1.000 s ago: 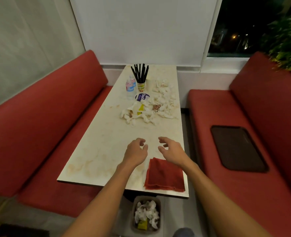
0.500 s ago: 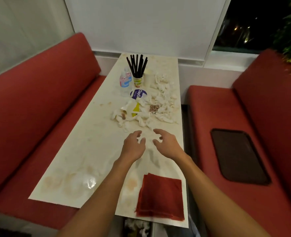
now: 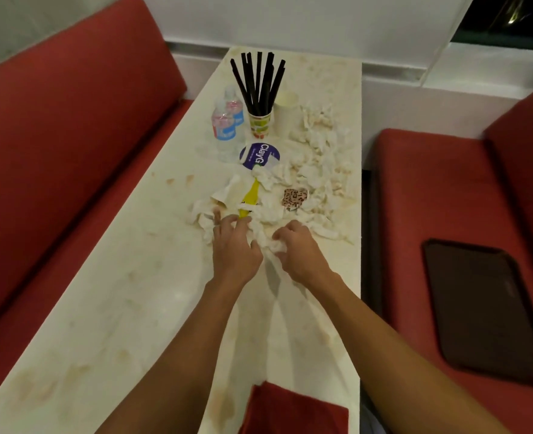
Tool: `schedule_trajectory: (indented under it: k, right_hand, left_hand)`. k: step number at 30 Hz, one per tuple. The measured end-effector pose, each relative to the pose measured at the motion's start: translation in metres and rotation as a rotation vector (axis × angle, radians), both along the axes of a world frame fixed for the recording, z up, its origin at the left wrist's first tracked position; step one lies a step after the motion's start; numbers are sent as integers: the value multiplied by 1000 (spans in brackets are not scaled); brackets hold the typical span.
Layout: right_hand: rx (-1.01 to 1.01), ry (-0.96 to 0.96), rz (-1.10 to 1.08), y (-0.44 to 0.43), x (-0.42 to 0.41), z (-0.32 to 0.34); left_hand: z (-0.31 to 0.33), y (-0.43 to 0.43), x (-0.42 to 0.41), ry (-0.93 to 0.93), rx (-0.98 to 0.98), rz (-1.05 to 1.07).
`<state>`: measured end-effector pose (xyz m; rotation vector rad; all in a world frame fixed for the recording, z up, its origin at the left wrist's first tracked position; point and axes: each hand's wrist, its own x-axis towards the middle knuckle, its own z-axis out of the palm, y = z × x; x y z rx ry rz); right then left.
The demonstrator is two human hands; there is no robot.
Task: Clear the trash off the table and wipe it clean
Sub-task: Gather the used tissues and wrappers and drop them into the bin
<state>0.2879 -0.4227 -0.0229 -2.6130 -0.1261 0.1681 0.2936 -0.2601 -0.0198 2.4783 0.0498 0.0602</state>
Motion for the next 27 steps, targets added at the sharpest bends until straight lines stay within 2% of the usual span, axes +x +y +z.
schedule_trajectory:
  k: [4, 8, 15, 18, 23, 27]
  right_hand:
    - [148, -42, -79, -12, -6, -3]
    - [297, -62, -204, -19, -12, 7]
    - [497, -38, -391, -11, -37, 19]
    - [617, -54, -428, 3, -52, 27]
    - [702, -22, -371, 43, -67, 31]
    - [692, 215, -202, 42, -59, 30]
  left_hand:
    - [-5, -5, 8, -33, 168, -74]
    - [-9, -11, 4, -28, 134, -81]
    - [-12, -7, -23, -51, -100, 22]
    - [-3, -5, -42, -59, -326, 133]
    - [23, -8, -56, 298, -822, 242]
    - [19, 3, -61, 306, -837, 377]
